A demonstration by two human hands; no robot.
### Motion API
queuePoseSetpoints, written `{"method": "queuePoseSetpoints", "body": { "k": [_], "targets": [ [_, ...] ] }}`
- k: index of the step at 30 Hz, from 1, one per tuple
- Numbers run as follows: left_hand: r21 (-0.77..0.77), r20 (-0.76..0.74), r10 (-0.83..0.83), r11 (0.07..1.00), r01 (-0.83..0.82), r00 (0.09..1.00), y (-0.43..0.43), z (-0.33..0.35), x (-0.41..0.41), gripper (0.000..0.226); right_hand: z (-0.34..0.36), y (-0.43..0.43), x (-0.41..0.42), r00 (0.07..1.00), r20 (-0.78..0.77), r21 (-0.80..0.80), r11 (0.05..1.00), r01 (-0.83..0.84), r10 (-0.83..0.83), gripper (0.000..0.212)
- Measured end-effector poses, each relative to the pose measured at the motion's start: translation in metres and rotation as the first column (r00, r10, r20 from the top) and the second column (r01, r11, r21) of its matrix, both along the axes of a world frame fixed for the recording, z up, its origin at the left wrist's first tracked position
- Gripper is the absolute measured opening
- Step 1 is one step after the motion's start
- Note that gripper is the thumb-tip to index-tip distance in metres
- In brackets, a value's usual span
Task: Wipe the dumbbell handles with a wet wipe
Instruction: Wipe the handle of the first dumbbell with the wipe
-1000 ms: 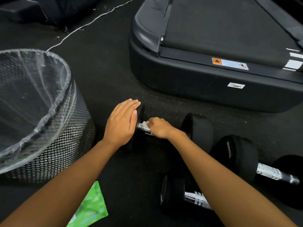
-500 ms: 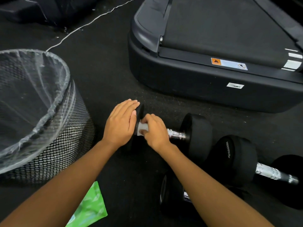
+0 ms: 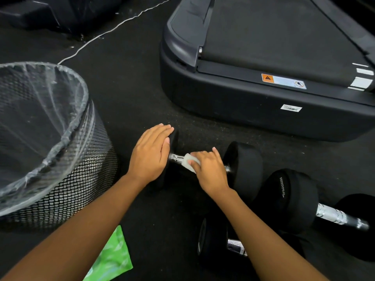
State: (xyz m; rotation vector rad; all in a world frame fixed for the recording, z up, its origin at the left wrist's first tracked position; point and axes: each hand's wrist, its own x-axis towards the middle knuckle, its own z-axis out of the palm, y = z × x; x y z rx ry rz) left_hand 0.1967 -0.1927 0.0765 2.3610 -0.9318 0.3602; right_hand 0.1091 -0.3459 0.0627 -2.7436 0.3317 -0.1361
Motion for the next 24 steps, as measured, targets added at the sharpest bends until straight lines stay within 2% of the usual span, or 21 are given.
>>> {"method": "queuePoseSetpoints", "body": {
  "k": [4,6,8,13,17,24],
  "targets": [
    [0.004,0.001,0.002,1.000,-0.002,1.000,0.000,0.001,0.000,0.044,0.008,0.003,0.030,0.973,-0.231,0.134,0.991,0.017,0.014,0.038],
    [0.003,0.010,-0.003,1.000,0.003,1.000,0.001,0.001,-0.001,0.044,0.009,0.010,0.038,0.966,-0.249,0.203,0.979,-0.013,0.064,0.035],
    [-0.004,0.010,-0.004,1.000,0.004,1.000,0.001,0.001,-0.001,0.044,0.009,0.016,0.036,0.978,-0.185,0.224,0.973,-0.048,0.091,0.030],
    [-0.018,0.015,-0.010,1.000,0.010,1.000,0.002,0.000,-0.002,0.044,0.004,0.008,0.008,0.995,0.013,0.119,0.988,-0.097,0.096,0.030],
    [-0.010,0.006,-0.010,1.000,0.010,1.000,0.001,0.001,-0.001,0.044,0.001,0.018,0.008,0.994,0.099,0.127,0.990,-0.059,0.046,0.029],
    [-0.012,-0.018,-0.007,1.000,0.006,1.000,0.001,0.003,-0.002,0.045,-0.003,0.026,0.008,0.970,0.154,-0.068,0.981,-0.181,0.190,0.034]
  ]
}}
